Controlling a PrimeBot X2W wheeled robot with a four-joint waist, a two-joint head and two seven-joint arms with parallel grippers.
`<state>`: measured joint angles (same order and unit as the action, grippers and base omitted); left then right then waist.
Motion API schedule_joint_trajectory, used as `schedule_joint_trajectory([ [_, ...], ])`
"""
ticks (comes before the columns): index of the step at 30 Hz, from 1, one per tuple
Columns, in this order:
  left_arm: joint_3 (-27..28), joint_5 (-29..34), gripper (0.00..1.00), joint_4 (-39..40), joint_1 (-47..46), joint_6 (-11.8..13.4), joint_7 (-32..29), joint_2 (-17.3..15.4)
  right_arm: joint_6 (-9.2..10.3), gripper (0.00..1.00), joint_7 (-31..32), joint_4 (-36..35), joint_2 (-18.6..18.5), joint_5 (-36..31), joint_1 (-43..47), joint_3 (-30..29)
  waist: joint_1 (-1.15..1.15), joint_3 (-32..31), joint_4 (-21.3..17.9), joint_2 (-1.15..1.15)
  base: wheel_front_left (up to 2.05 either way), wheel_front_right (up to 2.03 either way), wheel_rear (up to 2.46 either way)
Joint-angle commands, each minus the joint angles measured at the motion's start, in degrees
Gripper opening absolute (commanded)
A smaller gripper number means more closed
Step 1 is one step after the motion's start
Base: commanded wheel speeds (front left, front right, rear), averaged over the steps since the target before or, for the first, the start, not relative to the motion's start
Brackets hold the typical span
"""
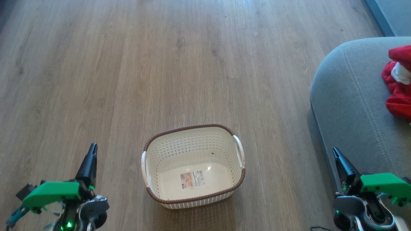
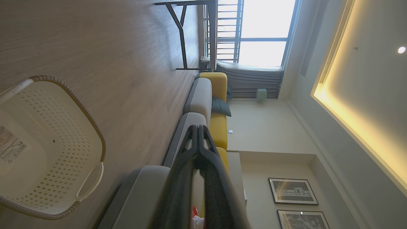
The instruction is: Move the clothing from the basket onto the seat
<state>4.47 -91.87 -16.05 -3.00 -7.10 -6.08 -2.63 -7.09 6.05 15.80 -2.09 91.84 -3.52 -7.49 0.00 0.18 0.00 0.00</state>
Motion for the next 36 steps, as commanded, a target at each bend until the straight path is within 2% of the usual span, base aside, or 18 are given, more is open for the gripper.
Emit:
schedule_joint_trajectory([
  [1, 2.09, -0.26, 0.0, 1.99, -3.2, -0.38, -0.44, -0.25, -0.4, 0.0, 0.44, -1.78, -0.78, 0.33, -2.67, 0.97, 0.0, 0.0, 0.0, 0.0, 0.0, 0.0, 0.0],
  [36, 2.07, -0.28, 0.0, 1.99, -3.19, -0.38, -0.42, -0.25, -0.4, 0.0, 0.43, -1.78, -0.78, 0.33, -2.67, 0.98, 0.0, 0.0, 0.0, 0.0, 0.0, 0.0, 0.0],
])
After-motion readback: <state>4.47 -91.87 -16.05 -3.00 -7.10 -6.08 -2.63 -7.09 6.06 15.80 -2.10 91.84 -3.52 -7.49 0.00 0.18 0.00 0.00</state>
